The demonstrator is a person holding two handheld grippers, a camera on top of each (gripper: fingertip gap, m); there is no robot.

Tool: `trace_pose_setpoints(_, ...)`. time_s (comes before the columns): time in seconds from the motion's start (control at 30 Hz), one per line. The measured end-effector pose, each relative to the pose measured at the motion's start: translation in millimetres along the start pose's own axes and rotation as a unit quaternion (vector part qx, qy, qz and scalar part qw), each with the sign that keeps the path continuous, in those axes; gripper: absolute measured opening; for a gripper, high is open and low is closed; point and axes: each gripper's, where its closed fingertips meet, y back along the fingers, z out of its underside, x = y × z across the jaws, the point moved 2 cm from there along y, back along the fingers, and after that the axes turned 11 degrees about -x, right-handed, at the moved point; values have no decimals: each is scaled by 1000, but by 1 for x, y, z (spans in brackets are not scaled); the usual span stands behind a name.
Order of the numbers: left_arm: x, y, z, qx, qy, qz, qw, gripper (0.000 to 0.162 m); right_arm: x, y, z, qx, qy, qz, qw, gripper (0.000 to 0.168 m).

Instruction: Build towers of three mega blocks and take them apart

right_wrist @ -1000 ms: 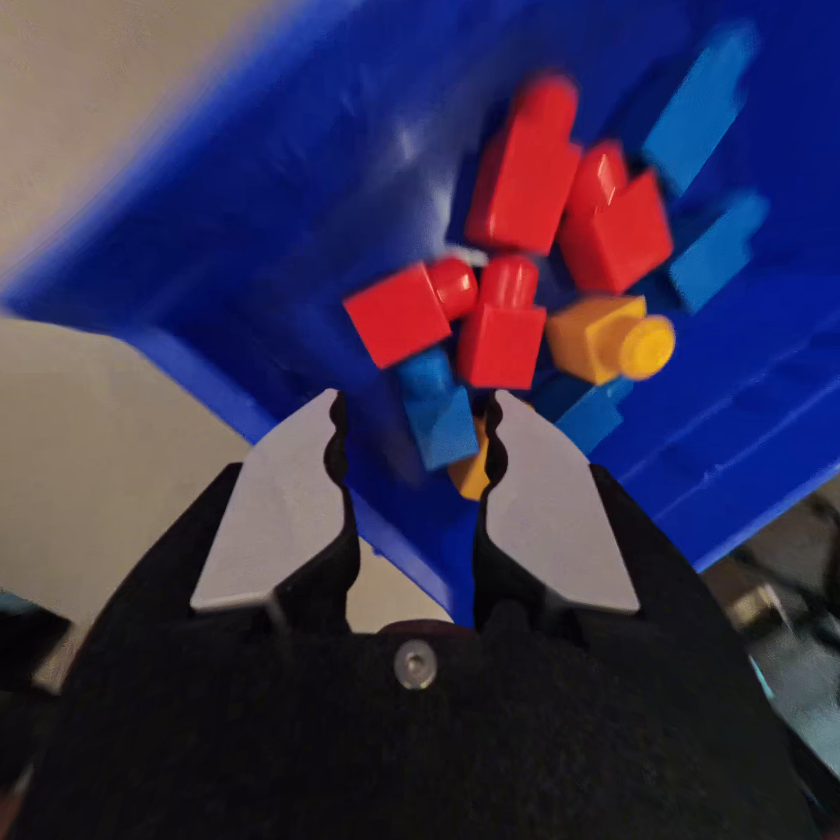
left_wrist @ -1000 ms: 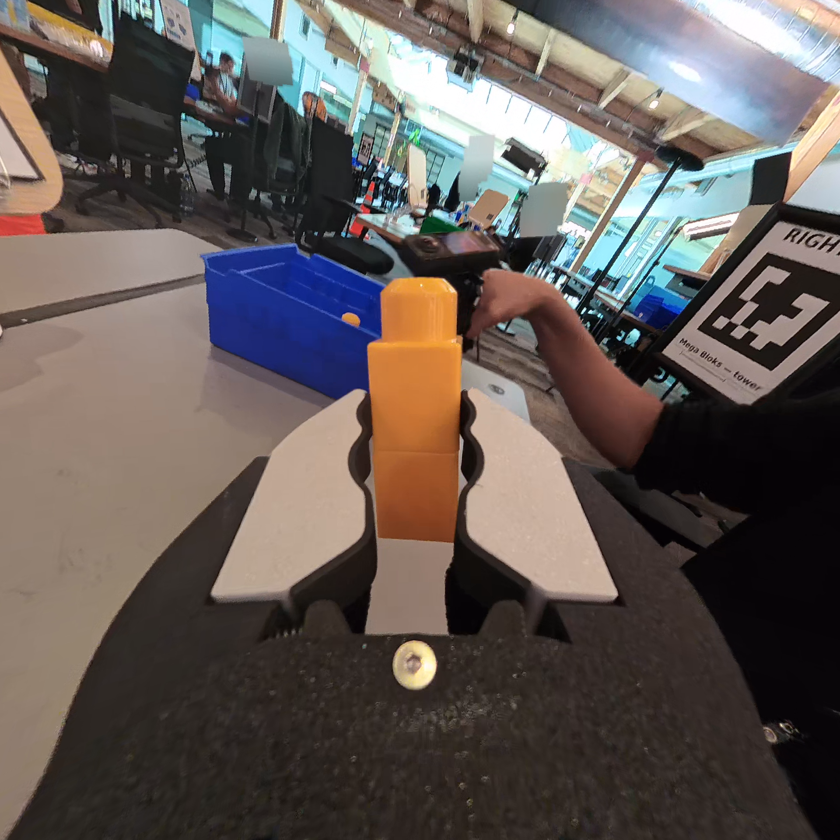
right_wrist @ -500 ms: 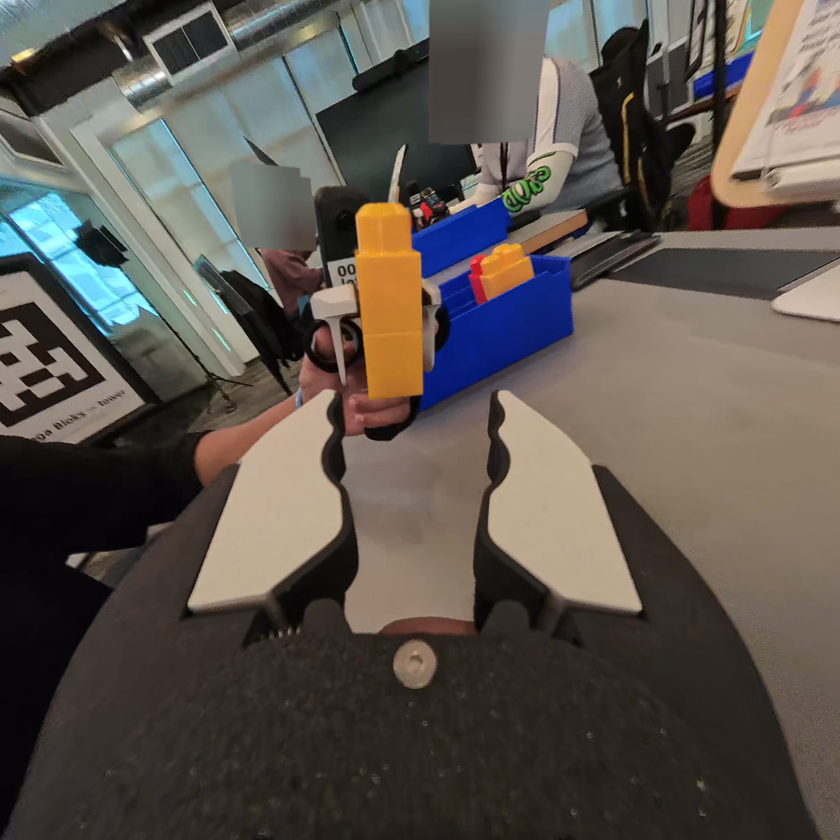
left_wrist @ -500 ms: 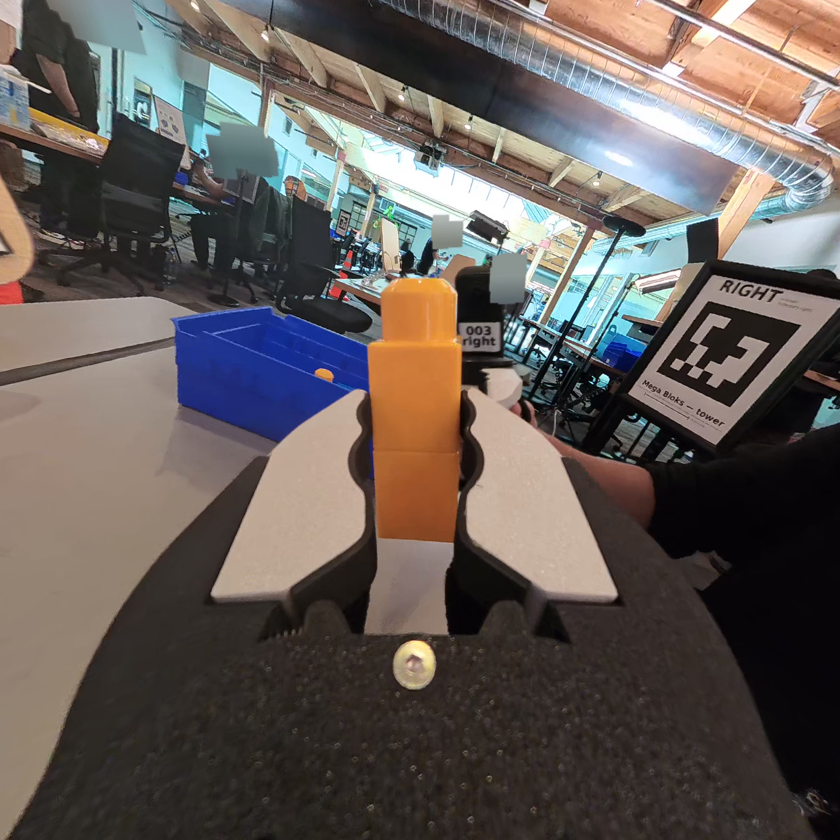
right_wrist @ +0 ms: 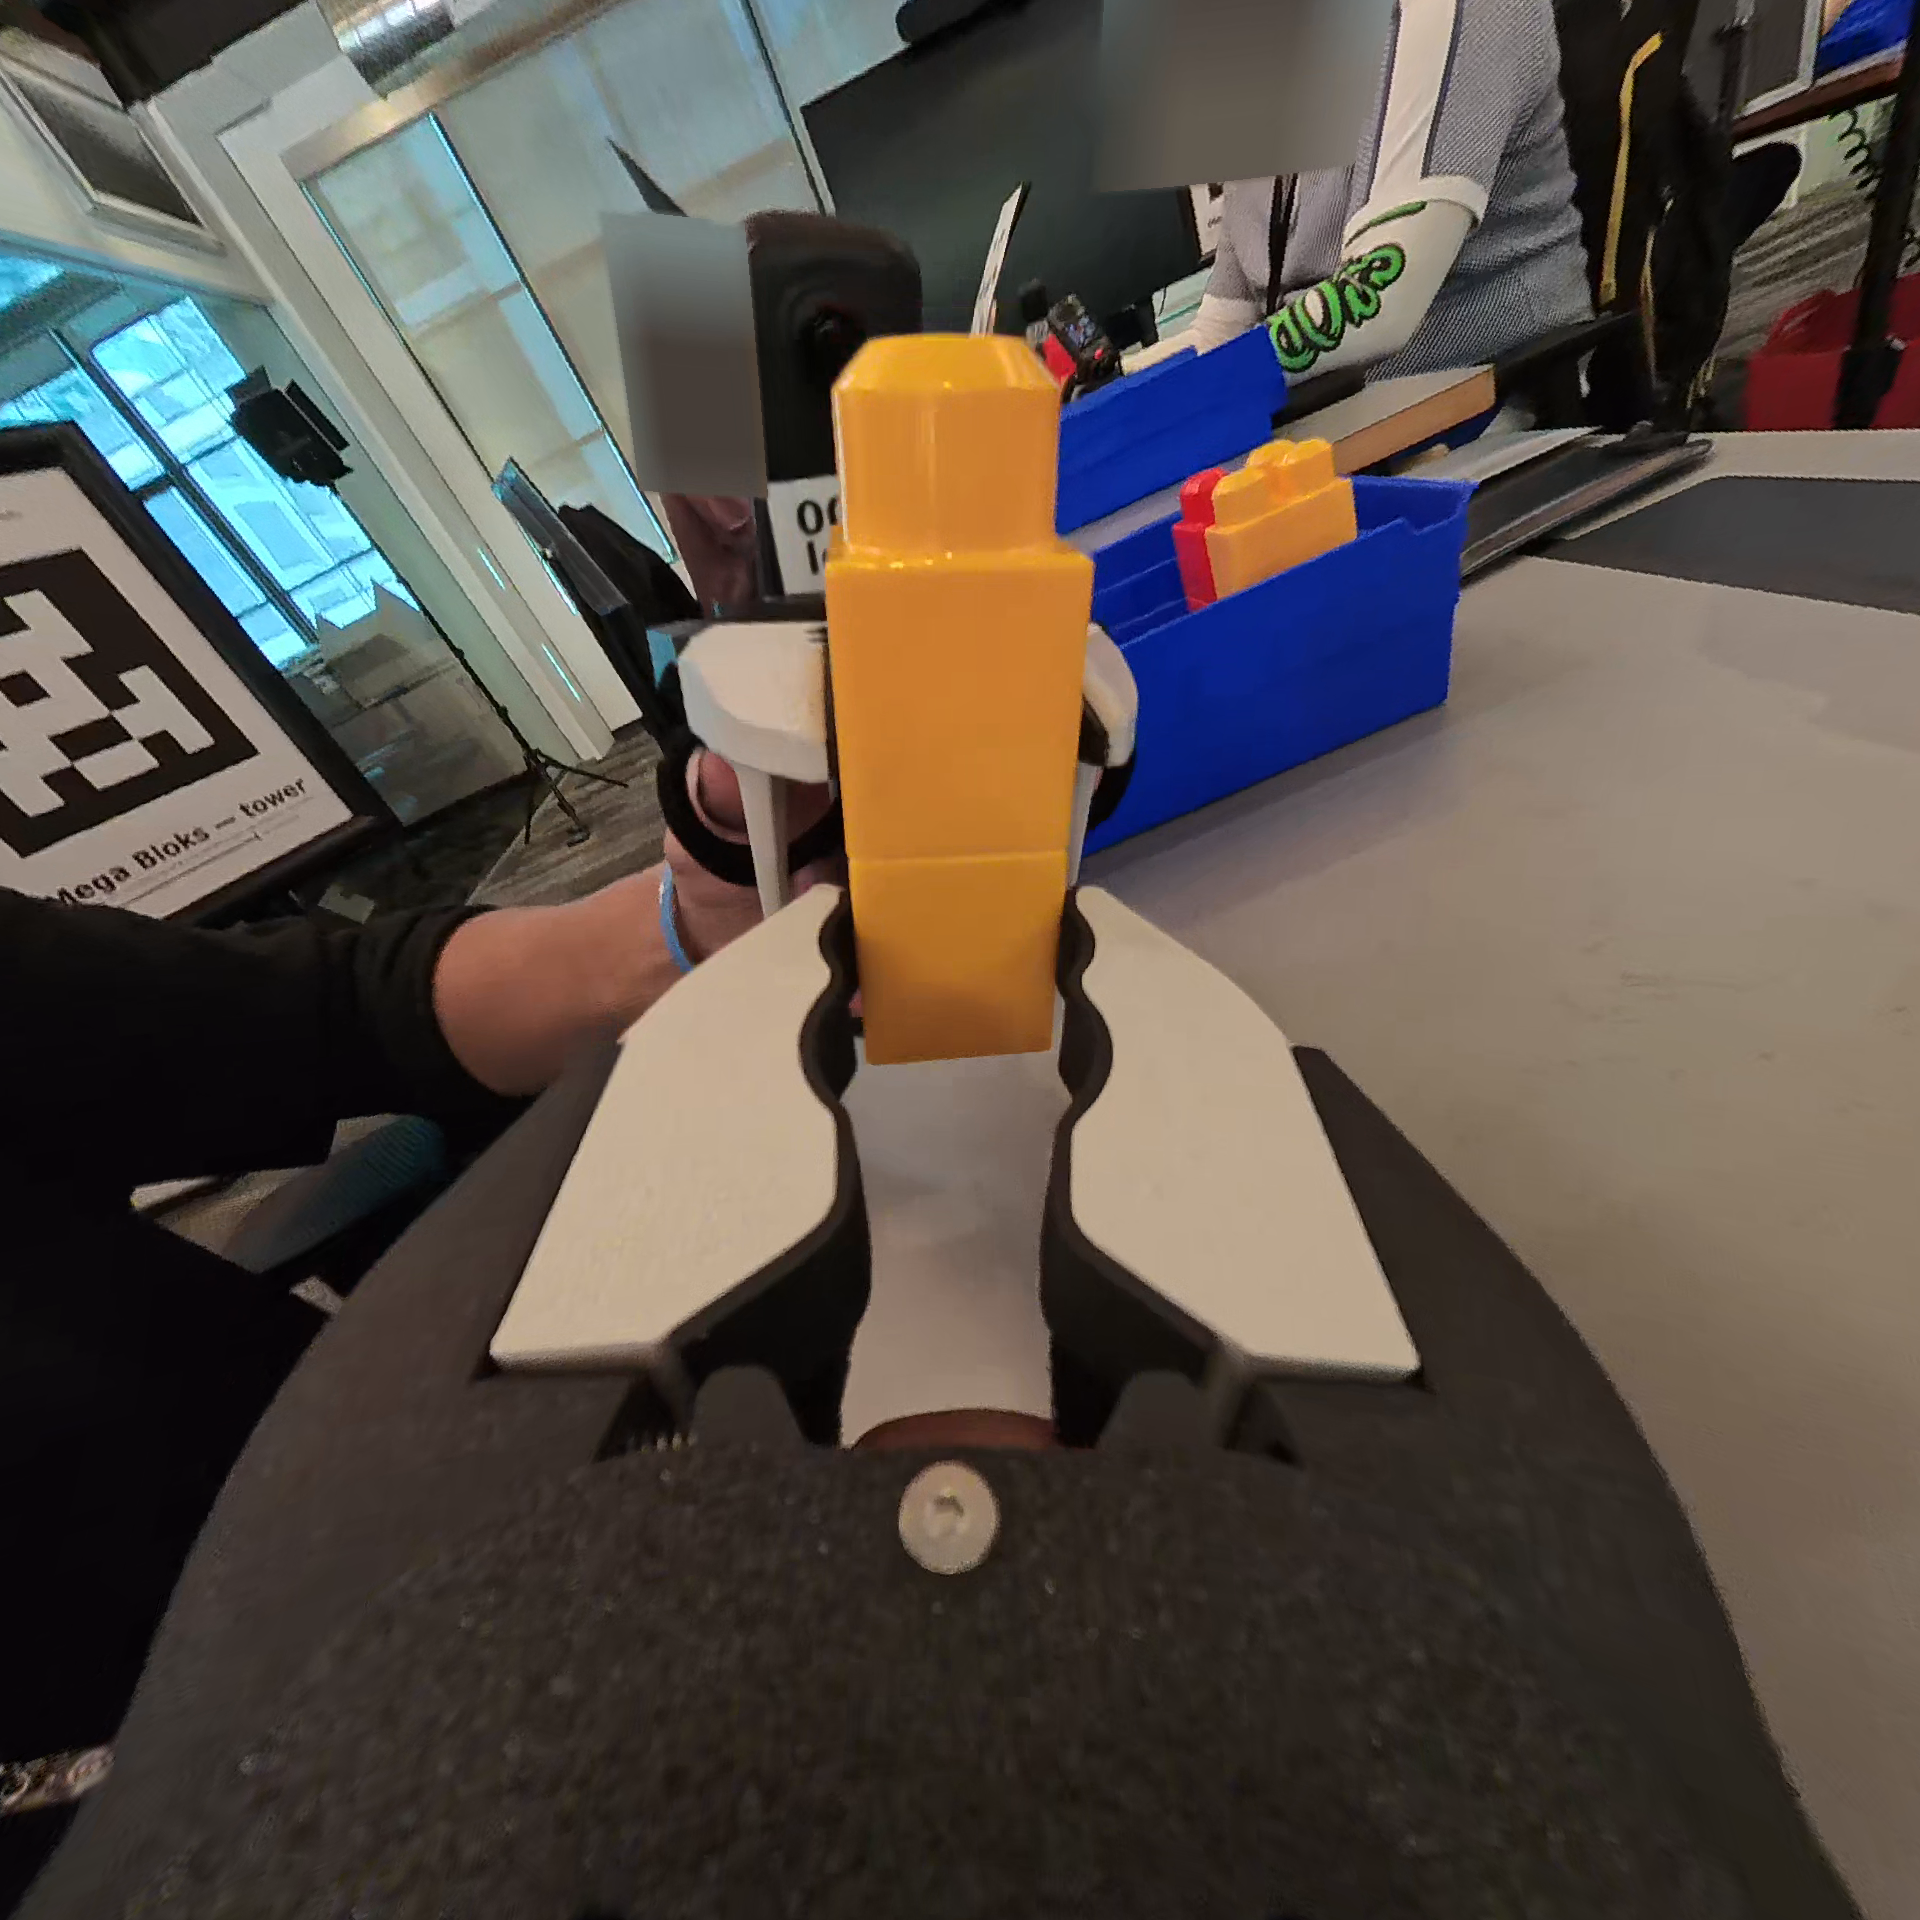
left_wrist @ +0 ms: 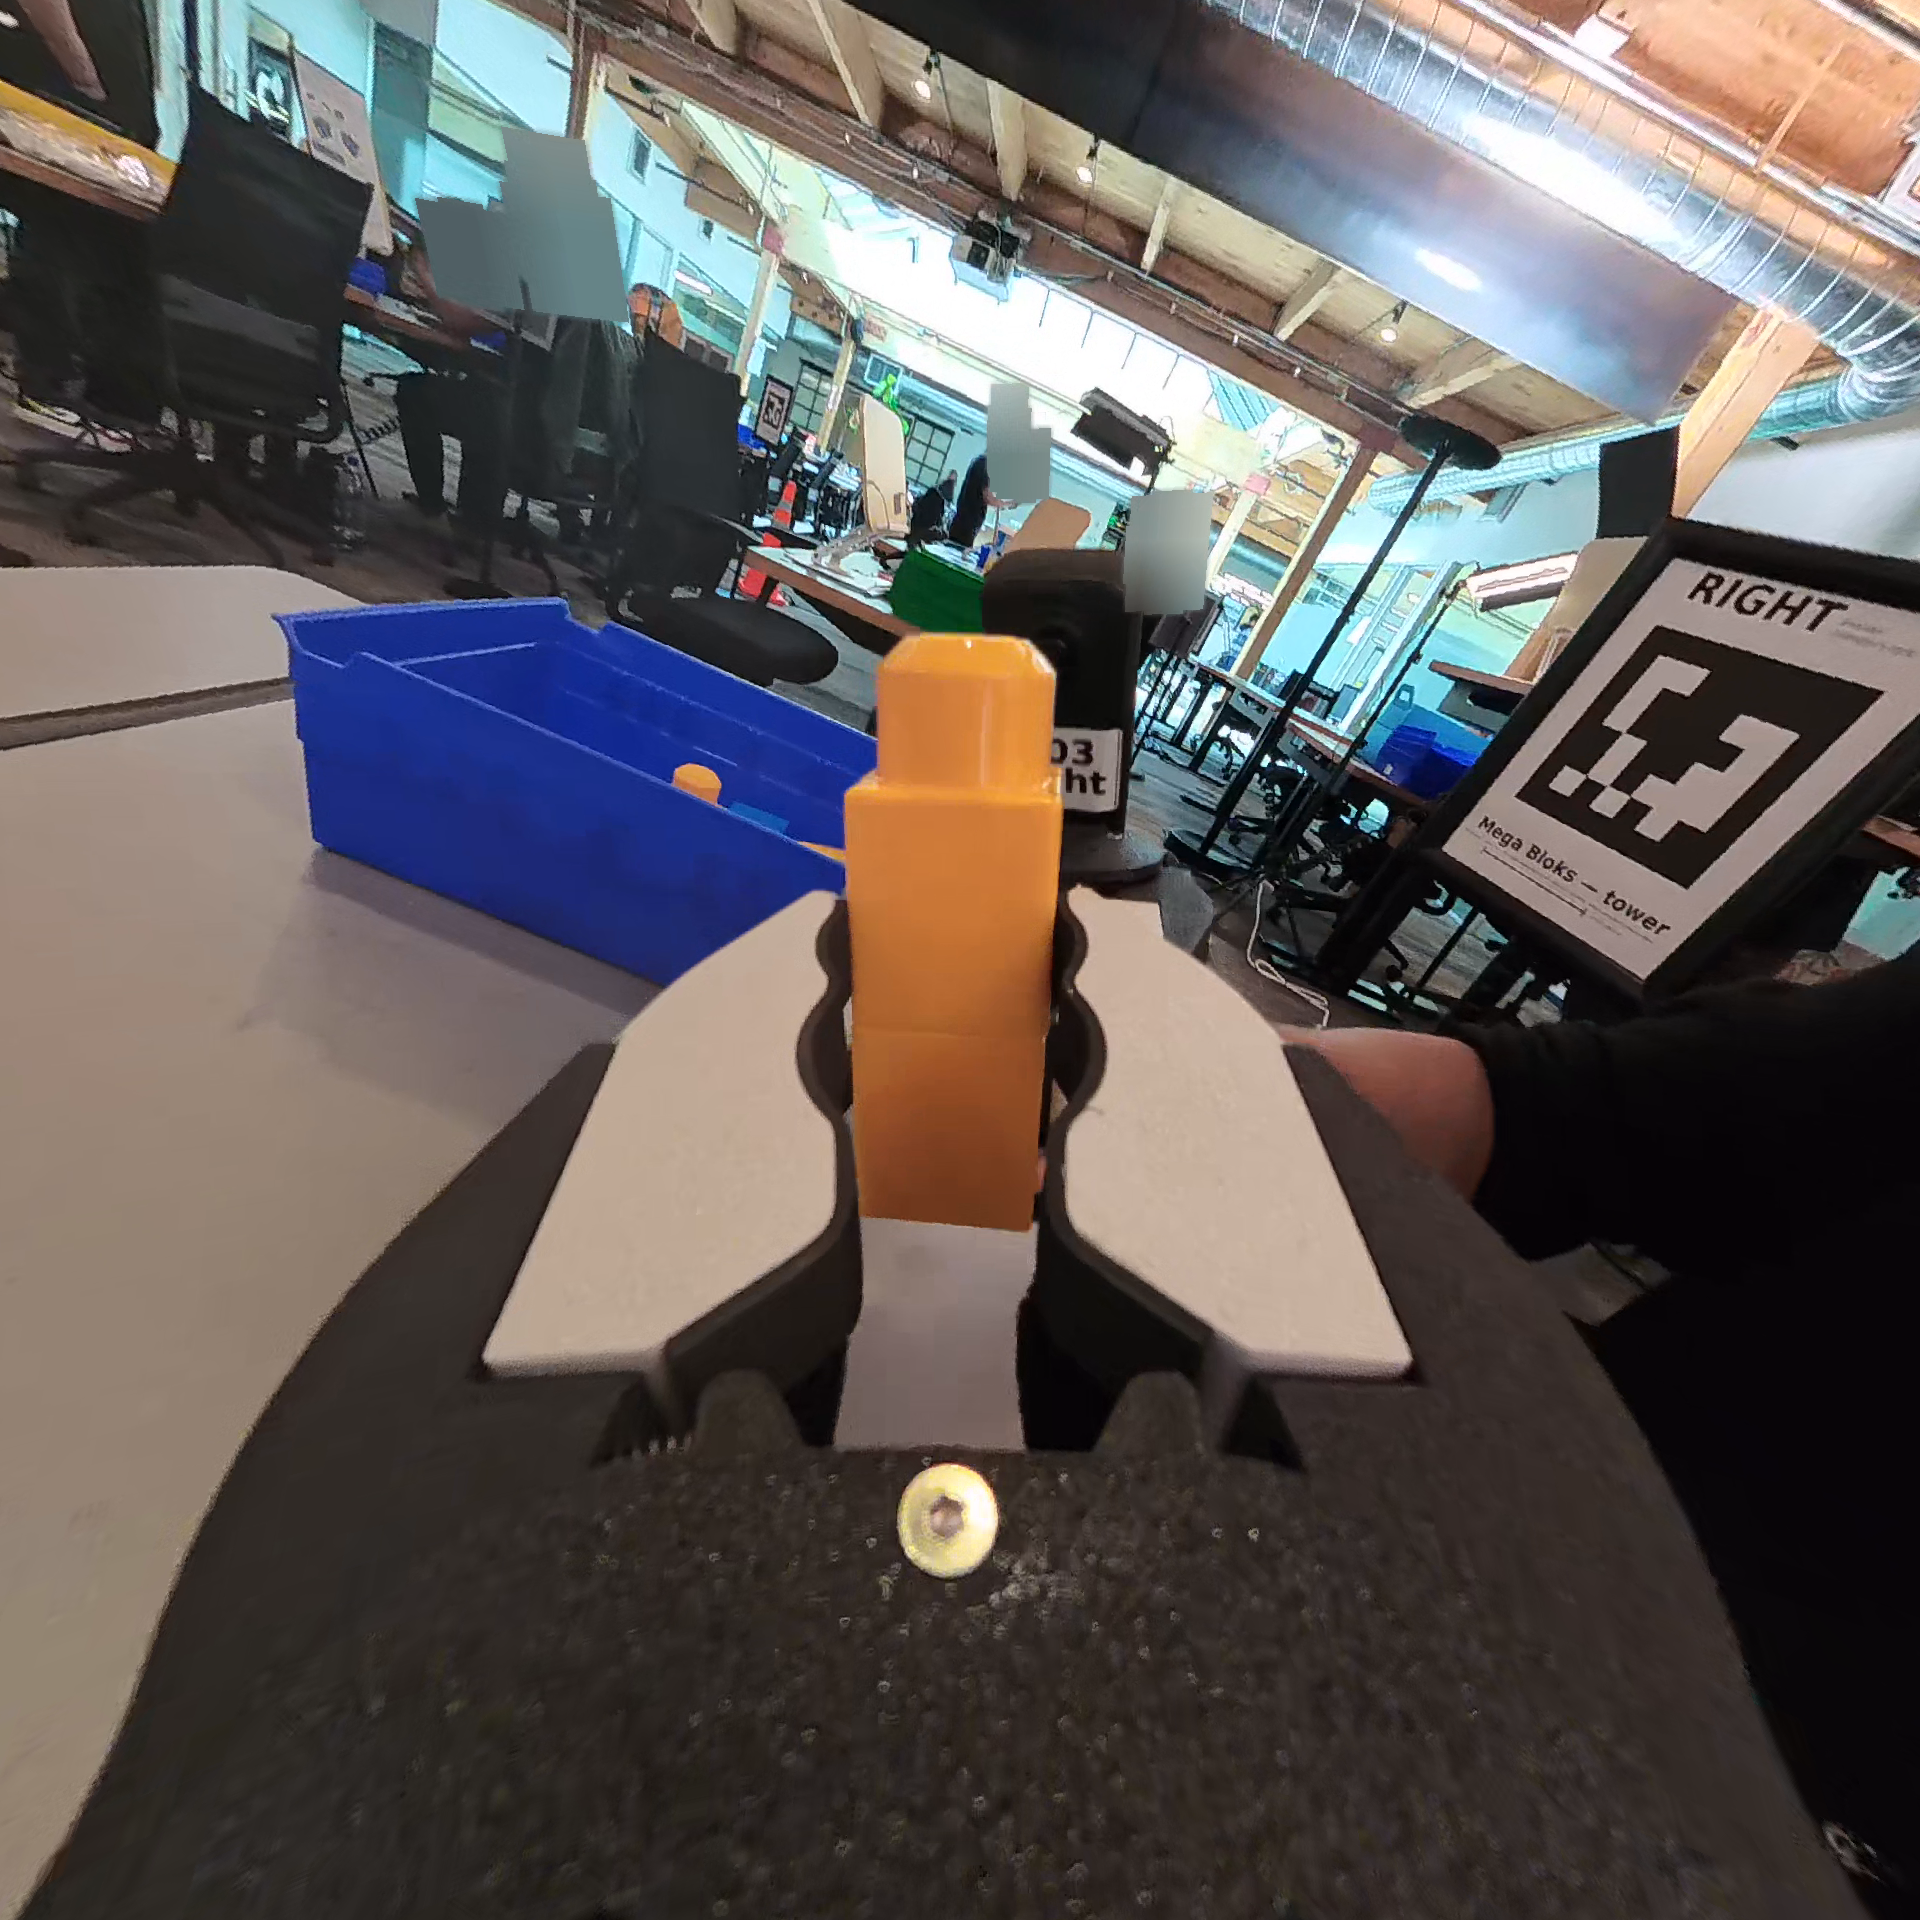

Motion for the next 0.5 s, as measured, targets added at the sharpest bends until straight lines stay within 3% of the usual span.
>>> trace_pose_setpoints(0.23,4,0,4,-37,-10,11,999,36,-2,-1,12,-69,24,4,997,36)
trace_pose_setpoints(0.33,6,26,-32,92,26,46,994,36,4,-13,50,-163,35,24,986,36)
trace_pose_setpoints(0.4,1,38,-35,67,6,20,998,36,-2,-16,51,-146,6,2,989,36)
trace_pose_setpoints(0.5,3,48,-40,75,-20,-2,997,36,5,-11,51,-168,18,31,985,36)
